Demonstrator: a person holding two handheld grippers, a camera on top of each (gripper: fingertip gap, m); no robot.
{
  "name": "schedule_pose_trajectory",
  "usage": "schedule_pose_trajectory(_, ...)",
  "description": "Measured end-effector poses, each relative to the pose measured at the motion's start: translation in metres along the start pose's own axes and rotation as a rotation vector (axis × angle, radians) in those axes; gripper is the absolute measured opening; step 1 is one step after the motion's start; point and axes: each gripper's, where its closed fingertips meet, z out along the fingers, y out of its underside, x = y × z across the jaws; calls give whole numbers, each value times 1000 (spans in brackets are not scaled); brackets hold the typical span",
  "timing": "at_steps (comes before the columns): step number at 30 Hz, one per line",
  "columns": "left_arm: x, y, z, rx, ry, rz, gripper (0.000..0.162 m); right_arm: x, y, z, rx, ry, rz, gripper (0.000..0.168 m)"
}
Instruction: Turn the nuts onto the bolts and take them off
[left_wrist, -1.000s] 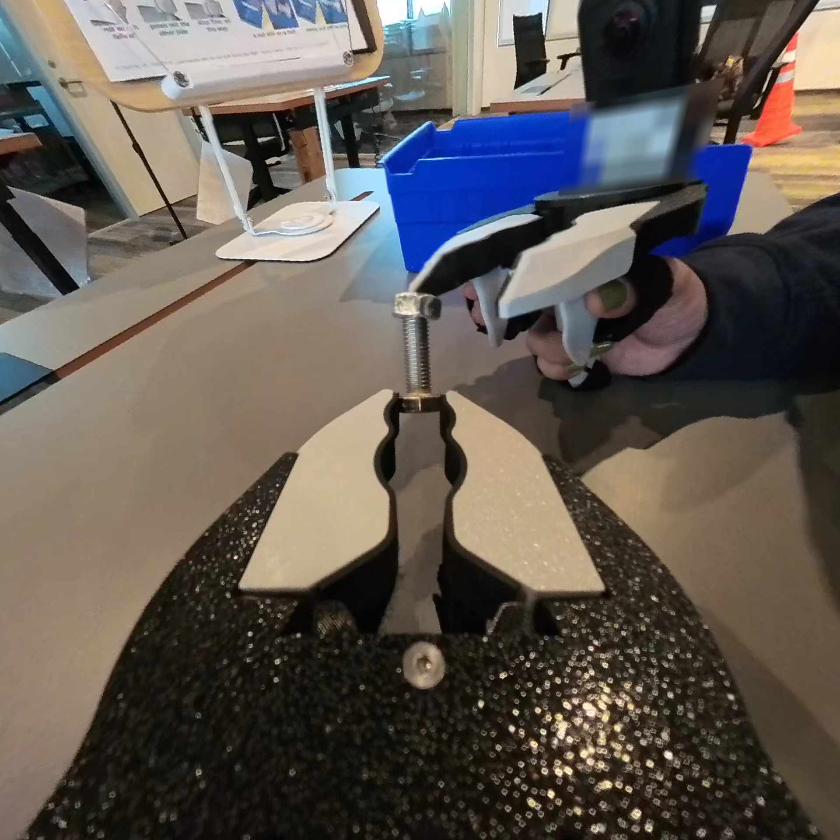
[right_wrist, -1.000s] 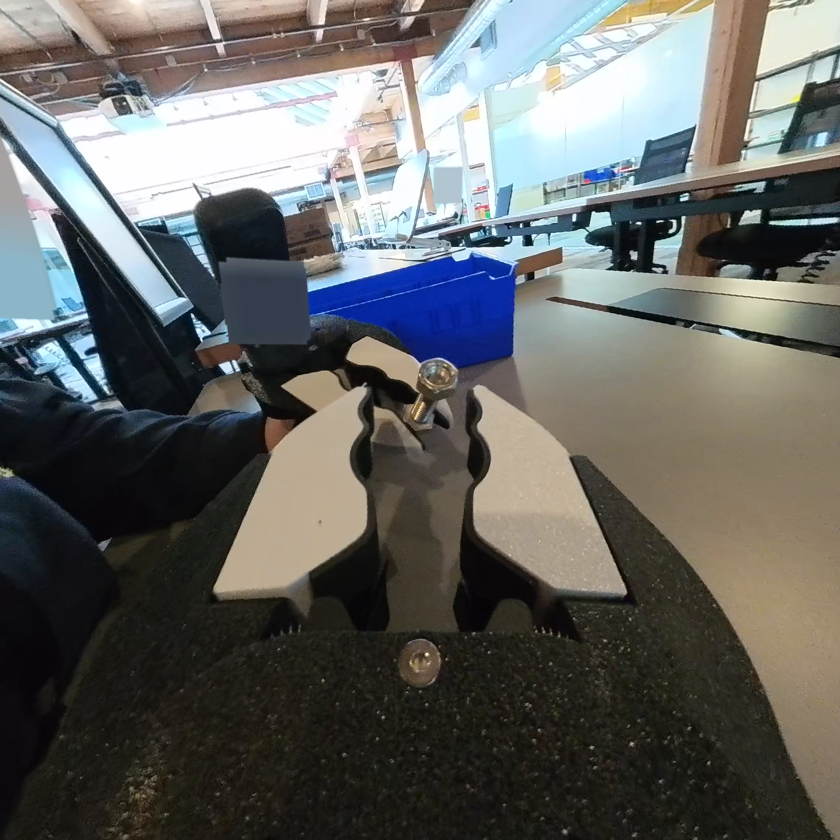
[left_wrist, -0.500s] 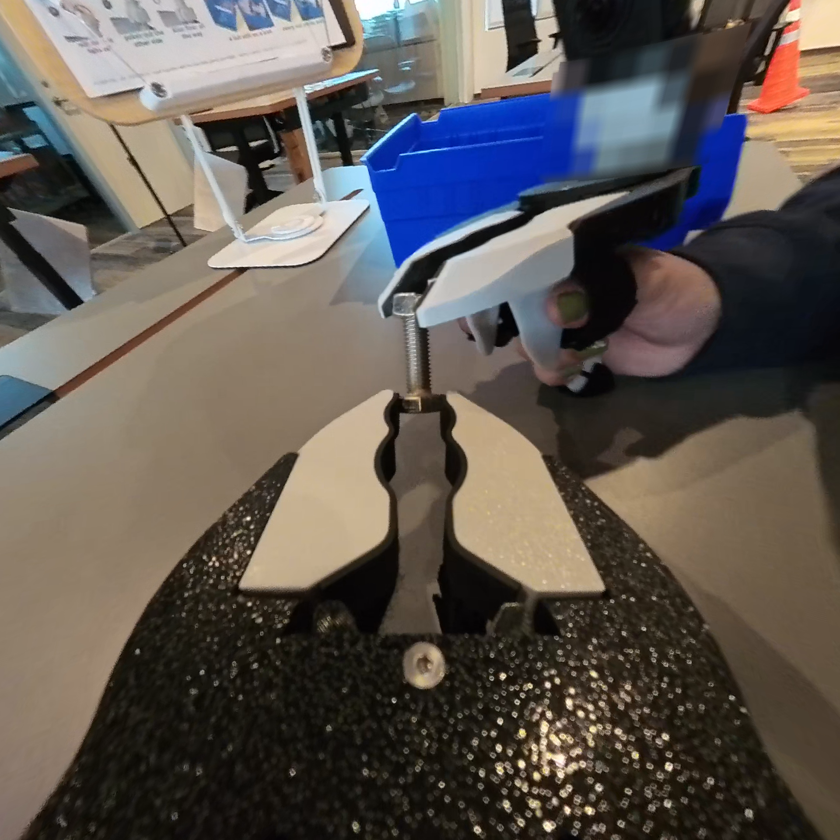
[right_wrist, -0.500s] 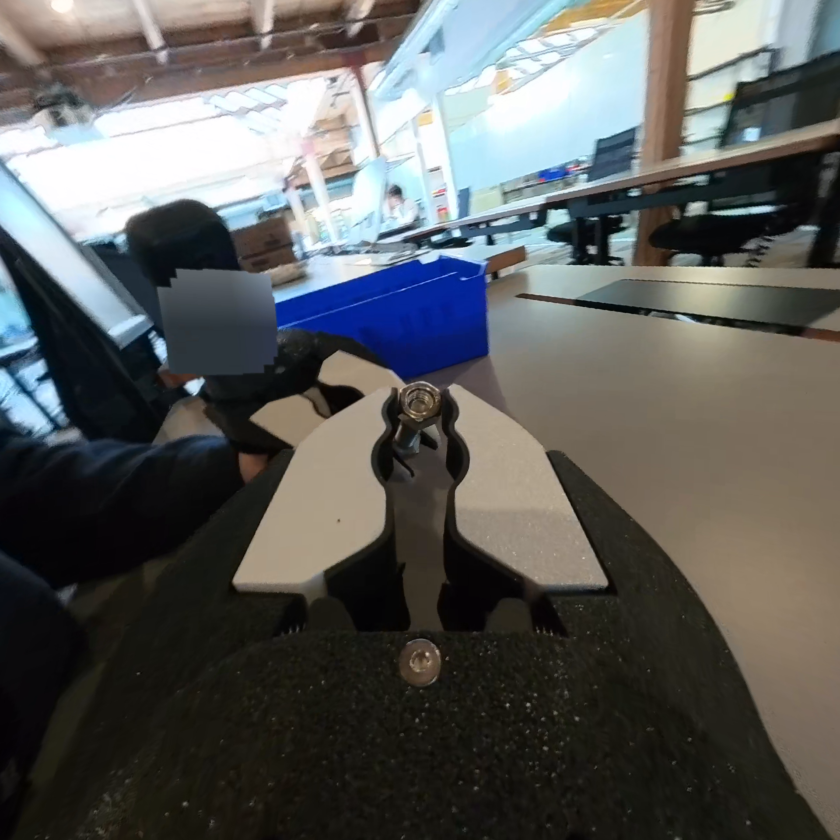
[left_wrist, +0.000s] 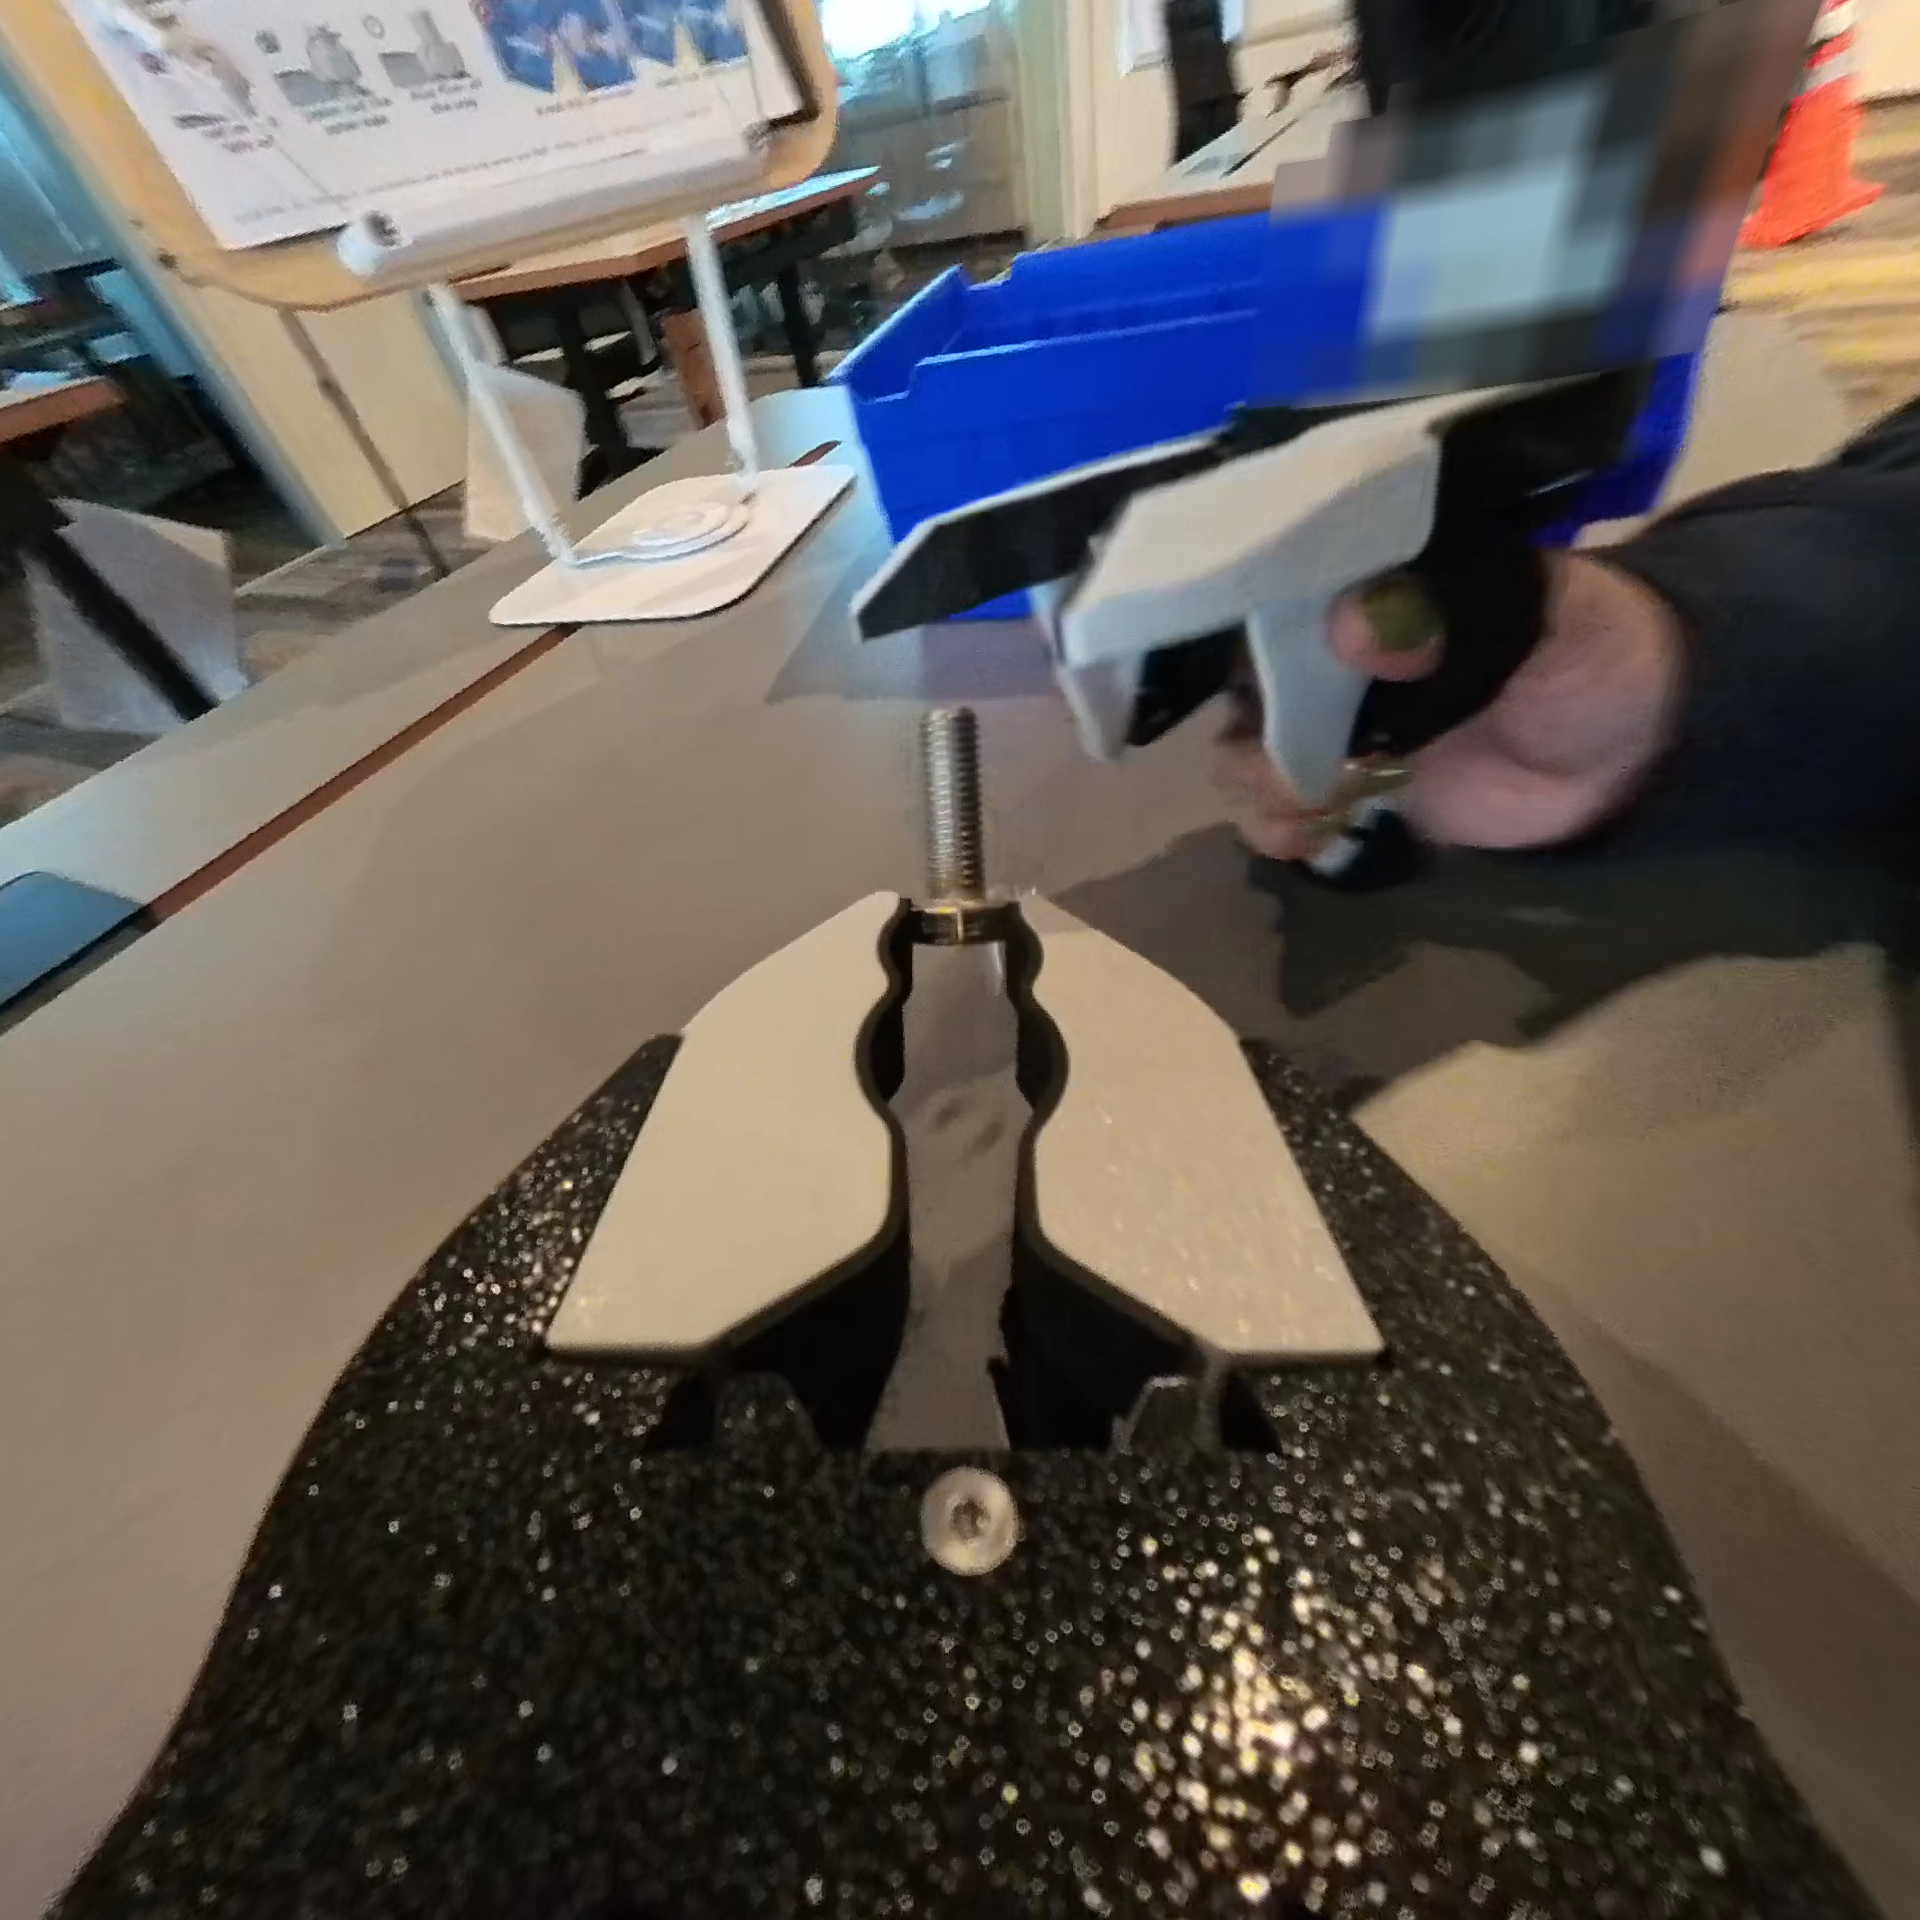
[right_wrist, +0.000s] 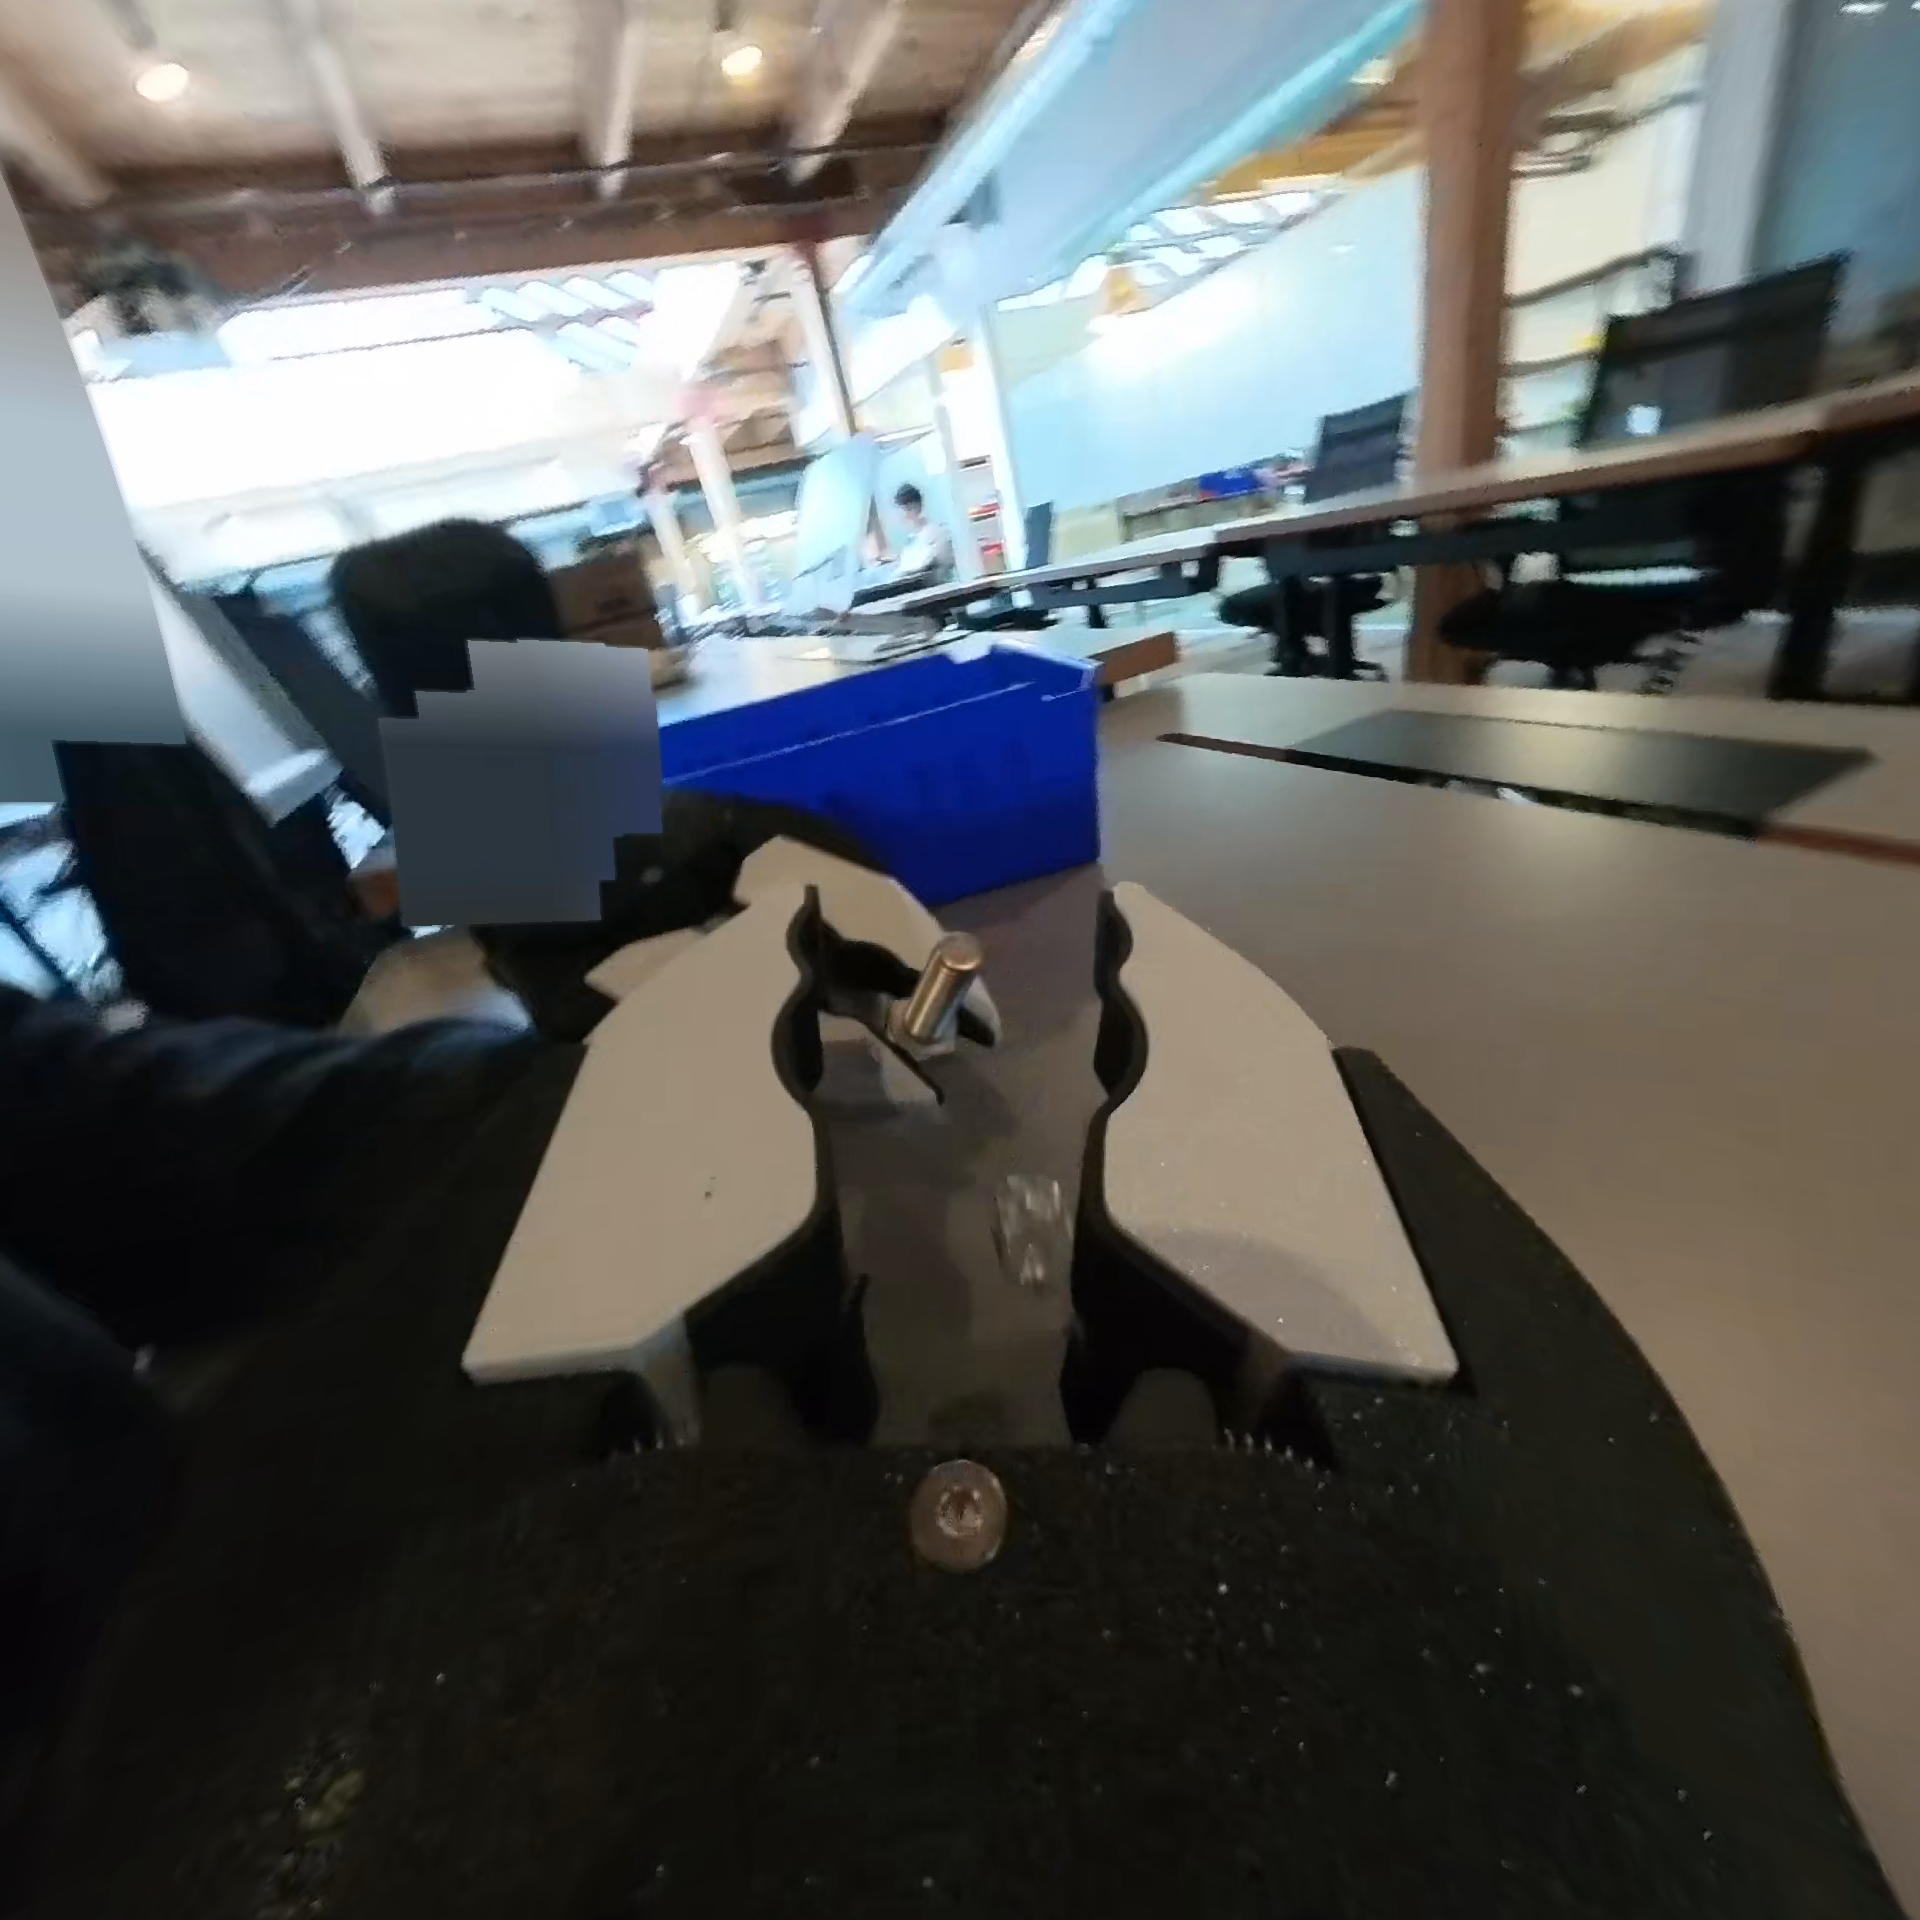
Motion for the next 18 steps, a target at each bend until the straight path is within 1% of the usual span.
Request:
schedule_pose_trajectory(2, 1, -1, 0, 6, 13, -9, 16, -7, 3, -2, -36, -107, -38, 45)
schedule_pose_trajectory(5, -2, 0, -1, 3, 0, -18, 16, -1, 7, -6, -68, -125, -38, 46)
schedule_pose_trajectory(10, -18, -1, -8, 25, -93, -64, 16, 17, 14, -10, -144, -66, -74, 41)
schedule_pose_trajectory(12, -24, -5, -13, 63, -109, -85, 16, 14, 17, -10, -163, -78, -106, 37)
schedule_pose_trajectory(14, -32, -7, -20, 80, -140, -98, 16, 12, 23, -7, -207, -71, -150, 37)
schedule_pose_trajectory(16, -40, -7, -28, 86, -170, -114, 16, 16, 32, -5, -281, -34, -218, 33)
schedule_pose_trajectory(18, -48, -6, -33, 81, -198, -122, 16, 26, 41, -2, -398, 16, -283, 29)
